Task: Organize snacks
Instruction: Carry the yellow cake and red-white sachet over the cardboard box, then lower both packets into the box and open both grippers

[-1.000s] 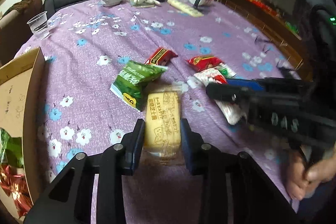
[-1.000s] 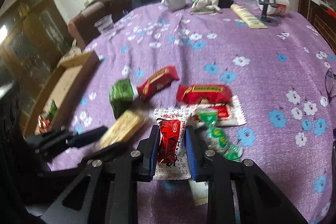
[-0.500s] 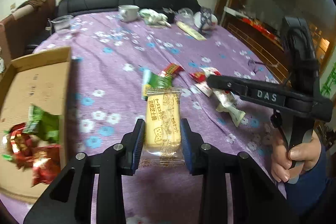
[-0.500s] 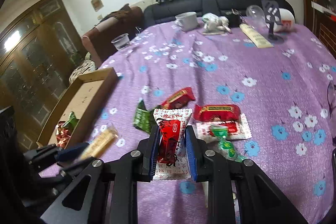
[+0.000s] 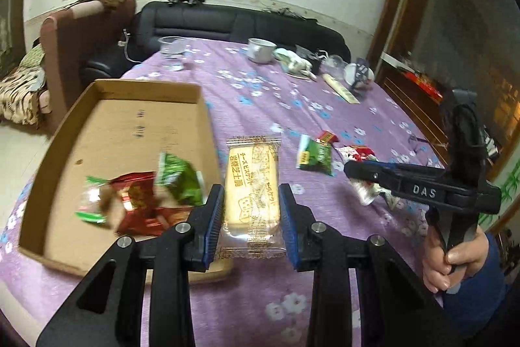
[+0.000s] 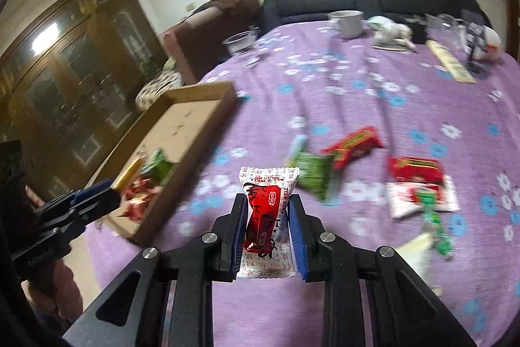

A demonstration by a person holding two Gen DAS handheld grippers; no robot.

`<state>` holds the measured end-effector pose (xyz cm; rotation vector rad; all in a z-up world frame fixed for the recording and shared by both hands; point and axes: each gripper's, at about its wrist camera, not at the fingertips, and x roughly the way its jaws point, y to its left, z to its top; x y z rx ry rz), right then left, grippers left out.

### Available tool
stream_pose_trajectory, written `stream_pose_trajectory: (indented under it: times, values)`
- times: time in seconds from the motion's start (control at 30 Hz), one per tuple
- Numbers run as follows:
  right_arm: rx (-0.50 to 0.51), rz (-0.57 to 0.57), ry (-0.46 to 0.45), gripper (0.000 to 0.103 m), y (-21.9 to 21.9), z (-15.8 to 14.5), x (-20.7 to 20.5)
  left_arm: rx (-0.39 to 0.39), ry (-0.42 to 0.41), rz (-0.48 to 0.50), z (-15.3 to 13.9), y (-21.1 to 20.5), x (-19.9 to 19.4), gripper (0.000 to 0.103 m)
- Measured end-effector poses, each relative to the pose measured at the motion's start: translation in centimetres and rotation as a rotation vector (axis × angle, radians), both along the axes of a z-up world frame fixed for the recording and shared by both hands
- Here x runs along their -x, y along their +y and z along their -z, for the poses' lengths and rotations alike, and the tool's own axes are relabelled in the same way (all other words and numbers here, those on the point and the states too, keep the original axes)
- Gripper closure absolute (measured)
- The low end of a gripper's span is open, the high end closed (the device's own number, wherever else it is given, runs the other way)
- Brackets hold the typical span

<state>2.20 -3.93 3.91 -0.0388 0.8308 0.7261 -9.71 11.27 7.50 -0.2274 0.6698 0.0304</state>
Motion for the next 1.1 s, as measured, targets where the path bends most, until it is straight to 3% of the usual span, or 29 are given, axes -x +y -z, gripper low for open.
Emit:
stream_pose_trajectory:
  times: [0.3, 0.63, 1.1]
  values:
    - [0.06, -0.086, 0.006, 0.077, 9.5, -0.6, 1.2, 0.015, -0.001, -0.109, 0.6, 4.2, 2.0, 0.072]
    - [0.086, -0.125, 0.029, 0.079, 16.6, 0.3, 0.0, 0.021, 0.024, -0.198, 2.4, 7.8, 1.9, 0.072]
    - [0.093, -0.184, 0.012, 0.079, 18.2, 2.9, 0.6, -0.028, 0.053, -0.256, 4.7, 8.5, 0.3, 0.072]
